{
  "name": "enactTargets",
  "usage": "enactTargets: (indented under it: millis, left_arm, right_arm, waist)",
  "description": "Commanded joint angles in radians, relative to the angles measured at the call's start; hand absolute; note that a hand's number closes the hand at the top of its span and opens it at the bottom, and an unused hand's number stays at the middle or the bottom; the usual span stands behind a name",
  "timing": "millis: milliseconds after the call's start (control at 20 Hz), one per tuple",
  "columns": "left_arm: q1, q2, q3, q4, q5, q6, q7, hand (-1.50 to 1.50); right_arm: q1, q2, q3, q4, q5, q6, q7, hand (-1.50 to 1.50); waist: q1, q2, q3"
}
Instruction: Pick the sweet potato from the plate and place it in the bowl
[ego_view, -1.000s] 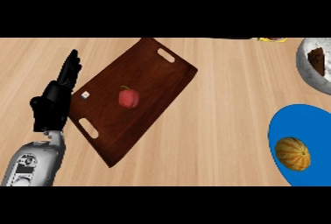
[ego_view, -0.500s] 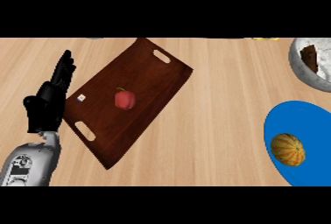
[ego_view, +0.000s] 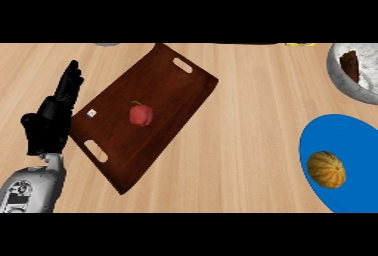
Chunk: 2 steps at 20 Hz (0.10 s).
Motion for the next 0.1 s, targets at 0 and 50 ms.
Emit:
enactTargets:
  millis: [0,50]
  left_arm:
    - [0.012,-0.002,-0.002,-0.016,0.002,-0.002,0.015,0.00]
    - [-0.006,-0.014,-0.005,0.008,0.001,0.004,-0.006,0.00]
  right_arm:
    - [0.053,0.001,-0.002,-0.007,-0.013,0.160,-0.152,-1.50]
    - [0.047,0.007,0.006,-0.011,-0.010,0.162,-0.142,-1.50]
  waist:
    - [-0.003,-0.005,0.000]
    - [-0.005,0.001,0.001]
